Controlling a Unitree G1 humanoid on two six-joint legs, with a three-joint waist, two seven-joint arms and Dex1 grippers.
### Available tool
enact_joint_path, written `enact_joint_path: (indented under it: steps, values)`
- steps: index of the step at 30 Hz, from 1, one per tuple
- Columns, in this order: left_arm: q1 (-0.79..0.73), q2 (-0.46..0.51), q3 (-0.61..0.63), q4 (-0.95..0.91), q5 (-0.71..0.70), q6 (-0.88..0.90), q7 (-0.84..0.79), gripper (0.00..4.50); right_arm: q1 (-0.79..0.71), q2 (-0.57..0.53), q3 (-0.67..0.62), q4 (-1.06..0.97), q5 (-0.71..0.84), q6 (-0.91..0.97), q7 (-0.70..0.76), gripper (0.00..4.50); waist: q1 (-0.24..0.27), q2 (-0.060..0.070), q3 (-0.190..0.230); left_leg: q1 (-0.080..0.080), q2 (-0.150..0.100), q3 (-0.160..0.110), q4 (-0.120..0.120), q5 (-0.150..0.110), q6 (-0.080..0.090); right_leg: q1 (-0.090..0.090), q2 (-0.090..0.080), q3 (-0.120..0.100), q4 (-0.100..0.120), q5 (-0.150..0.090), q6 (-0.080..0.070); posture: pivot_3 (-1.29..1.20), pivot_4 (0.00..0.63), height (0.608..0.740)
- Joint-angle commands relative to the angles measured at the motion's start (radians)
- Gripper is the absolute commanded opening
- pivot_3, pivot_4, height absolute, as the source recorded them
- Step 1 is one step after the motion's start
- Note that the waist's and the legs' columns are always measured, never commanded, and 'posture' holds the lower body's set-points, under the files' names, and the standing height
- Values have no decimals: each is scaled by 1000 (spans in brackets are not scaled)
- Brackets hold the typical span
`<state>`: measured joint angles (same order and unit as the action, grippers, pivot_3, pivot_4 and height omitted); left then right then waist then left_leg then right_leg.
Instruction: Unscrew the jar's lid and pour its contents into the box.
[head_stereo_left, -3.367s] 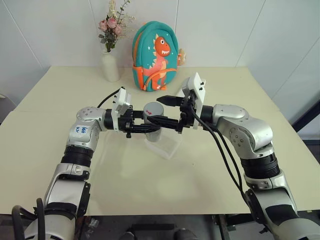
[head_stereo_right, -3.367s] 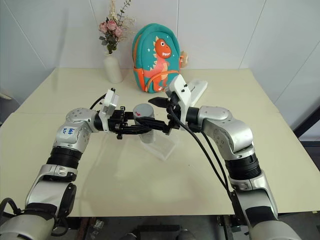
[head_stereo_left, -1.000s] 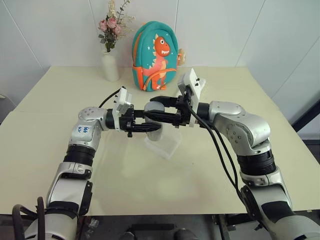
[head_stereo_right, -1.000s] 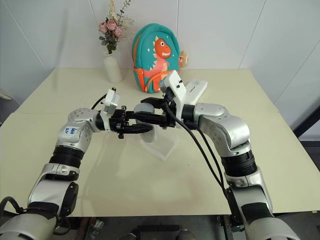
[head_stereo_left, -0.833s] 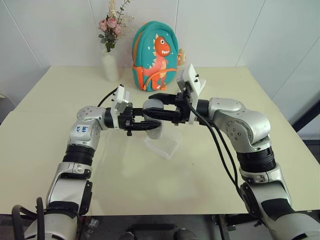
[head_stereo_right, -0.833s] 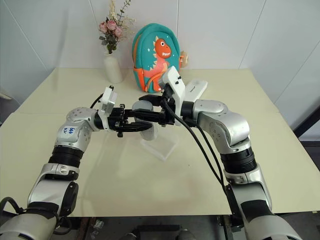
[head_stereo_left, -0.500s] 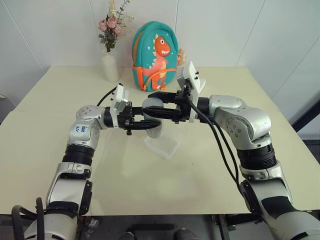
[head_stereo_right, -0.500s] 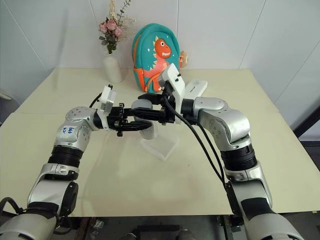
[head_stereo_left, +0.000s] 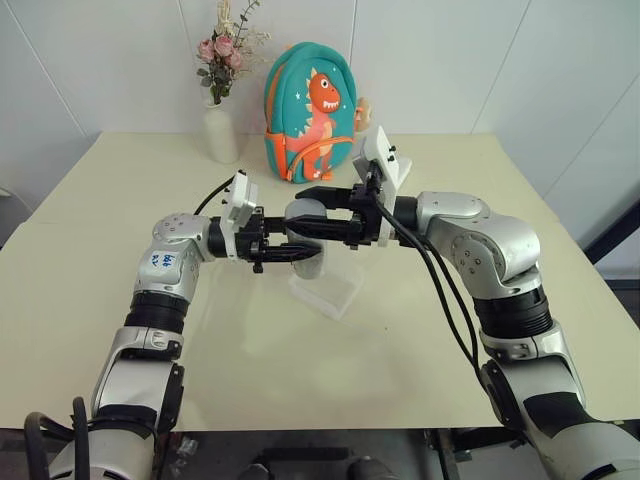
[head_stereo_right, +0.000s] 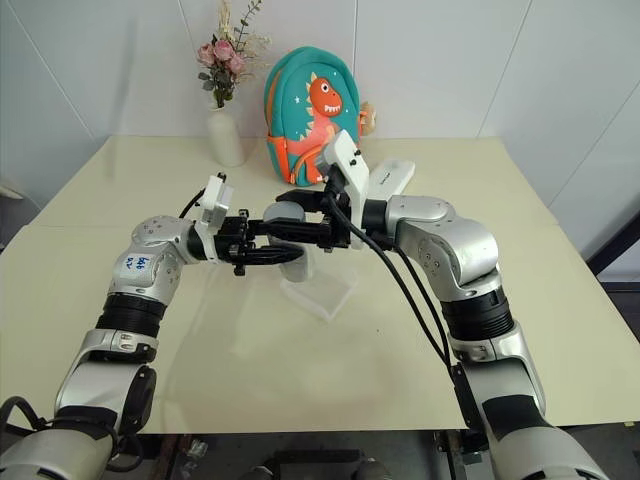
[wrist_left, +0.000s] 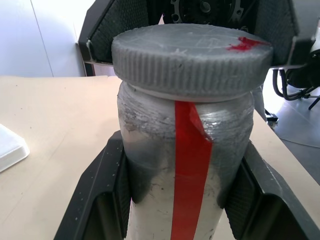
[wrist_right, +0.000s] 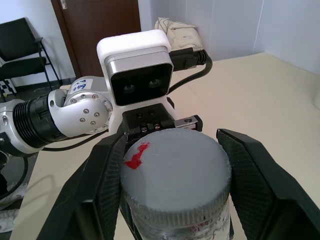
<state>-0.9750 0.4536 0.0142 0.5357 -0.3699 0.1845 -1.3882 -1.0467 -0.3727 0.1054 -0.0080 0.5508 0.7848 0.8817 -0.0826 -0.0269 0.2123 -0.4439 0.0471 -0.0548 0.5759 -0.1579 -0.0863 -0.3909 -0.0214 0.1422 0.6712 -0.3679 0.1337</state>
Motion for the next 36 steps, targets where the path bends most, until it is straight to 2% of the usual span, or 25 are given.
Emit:
enact_joint_path:
  steps: [1, 22, 36]
  values:
    - [34, 9, -39, -13, 19, 4, -37, 1977, -69, -25, -81, -23, 2, -78, -4, 2547, 0, 0, 0, 0, 0, 0, 0, 0, 0, 0, 0, 0, 0, 0, 0, 0, 150, 740]
    - [37, 12, -52, 31, 50, -65, -38, 1977, -159, -36, -102, 77, 4, -111, 64, 2547, 0, 2, 2, 0, 0, 0, 0, 0, 0, 0, 0, 0, 0, 0, 0, 0, 150, 740]
    - [-66, 28, 34, -37, -19, 10, 17, 1977, -64, -143, -147, 56, -30, -91, -3, 2547, 1, 2, 2, 0, 0, 0, -1, 0, 0, 0, 0, 0, -1, 0, 0, 0, 150, 740]
